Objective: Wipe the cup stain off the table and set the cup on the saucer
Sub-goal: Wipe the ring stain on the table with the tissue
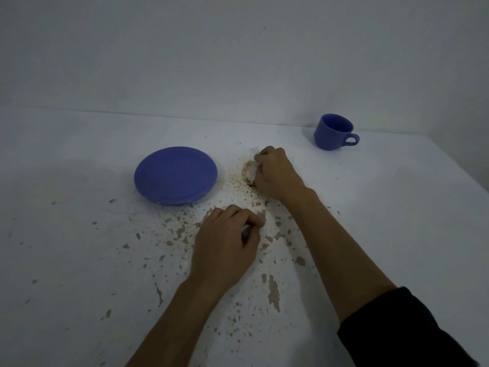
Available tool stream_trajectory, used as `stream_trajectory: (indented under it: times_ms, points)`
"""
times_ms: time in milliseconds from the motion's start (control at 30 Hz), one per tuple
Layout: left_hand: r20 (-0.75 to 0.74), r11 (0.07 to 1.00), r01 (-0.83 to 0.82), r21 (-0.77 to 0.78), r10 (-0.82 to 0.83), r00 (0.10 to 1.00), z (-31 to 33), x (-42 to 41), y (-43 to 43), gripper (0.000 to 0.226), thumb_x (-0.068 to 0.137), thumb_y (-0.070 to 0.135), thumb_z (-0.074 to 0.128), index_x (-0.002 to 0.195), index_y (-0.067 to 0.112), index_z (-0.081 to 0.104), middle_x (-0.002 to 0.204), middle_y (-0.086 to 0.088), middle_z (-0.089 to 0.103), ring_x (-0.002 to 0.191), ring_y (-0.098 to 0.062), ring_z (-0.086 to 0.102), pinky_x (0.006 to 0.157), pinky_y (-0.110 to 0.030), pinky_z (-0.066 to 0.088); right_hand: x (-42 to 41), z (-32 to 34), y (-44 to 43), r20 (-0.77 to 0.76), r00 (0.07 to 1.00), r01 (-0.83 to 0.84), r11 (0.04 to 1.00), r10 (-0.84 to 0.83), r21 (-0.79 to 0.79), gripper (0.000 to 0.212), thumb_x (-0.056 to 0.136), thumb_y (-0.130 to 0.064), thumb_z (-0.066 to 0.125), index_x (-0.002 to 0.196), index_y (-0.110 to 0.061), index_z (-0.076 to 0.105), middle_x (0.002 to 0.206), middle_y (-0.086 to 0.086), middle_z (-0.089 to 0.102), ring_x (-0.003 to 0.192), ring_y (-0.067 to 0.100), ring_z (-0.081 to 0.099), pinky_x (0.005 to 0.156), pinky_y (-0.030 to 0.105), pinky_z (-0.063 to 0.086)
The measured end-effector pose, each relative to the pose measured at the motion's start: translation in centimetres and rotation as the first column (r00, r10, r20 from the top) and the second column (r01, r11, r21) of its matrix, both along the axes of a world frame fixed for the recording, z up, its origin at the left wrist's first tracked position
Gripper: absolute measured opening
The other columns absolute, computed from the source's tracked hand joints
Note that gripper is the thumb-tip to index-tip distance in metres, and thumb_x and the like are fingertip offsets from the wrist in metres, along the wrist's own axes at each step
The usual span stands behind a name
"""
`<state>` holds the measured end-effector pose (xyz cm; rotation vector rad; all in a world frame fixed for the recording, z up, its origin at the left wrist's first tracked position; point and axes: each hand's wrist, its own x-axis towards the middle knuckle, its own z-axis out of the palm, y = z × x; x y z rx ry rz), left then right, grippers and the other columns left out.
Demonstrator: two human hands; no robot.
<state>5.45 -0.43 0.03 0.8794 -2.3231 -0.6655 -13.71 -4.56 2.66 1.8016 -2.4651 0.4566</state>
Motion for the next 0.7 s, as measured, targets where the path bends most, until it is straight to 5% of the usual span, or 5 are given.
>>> stream_trajectory:
  times_ms: [167,333,500,700]
  points:
    - [-0.001,1.0,-0.003,0.008,0.003,1.0,-0.1,0.0,0.0,0.011,0.087,0.033,0.054,0.092,0.035,0.064,0.093,0.018,0.062,0.083,-0.005,0.05,0.073,-0.02,0.038,-1.5,0.3,2.0,0.044,0.996,-0.074,0.995,0.077,-0.062,0.031,0.09,0.002,0.051,0.116,-0.005,0.066,0.119,0.015,0.065,0.108,0.03,0.057,0.095,0.033,0.044]
    - [-0.005,1.0,-0.004,0.004,0.004,1.0,0.1,0.0,0.1,0.01,0.088,0.031,0.056,0.092,0.034,0.064,0.092,0.017,0.063,0.082,-0.005,0.05,0.074,-0.021,0.041,-3.4,0.8,0.4,0.149,0.965,0.232,0.967,-0.215,-0.106,0.034,0.088,0.009,0.048,0.116,-0.002,0.065,0.119,0.018,0.064,0.111,0.03,0.058,0.101,0.036,0.045]
    - [-0.001,1.0,-0.001,0.001,0.001,1.0,0.0,0.0,0.0,0.013,0.088,0.031,0.055,0.093,0.032,0.066,0.094,0.016,0.064,0.084,-0.006,0.052,0.077,-0.024,0.044,-0.7,0.5,-0.7,0.015,0.999,-0.052,0.998,0.052,0.018,0.045,0.082,0.013,0.052,0.122,-0.005,0.062,0.124,0.016,0.06,0.113,0.032,0.052,0.097,0.036,0.044]
    - [0.007,1.0,-0.015,-0.008,0.015,1.0,0.0,0.0,0.1,0.012,0.087,0.032,0.054,0.093,0.034,0.065,0.094,0.018,0.063,0.084,-0.003,0.049,0.074,-0.019,0.038,-1.5,0.7,-0.7,0.041,0.994,0.106,0.994,-0.105,-0.027,0.044,0.081,0.015,0.05,0.118,-0.003,0.064,0.118,0.017,0.059,0.111,0.031,0.051,0.092,0.033,0.045]
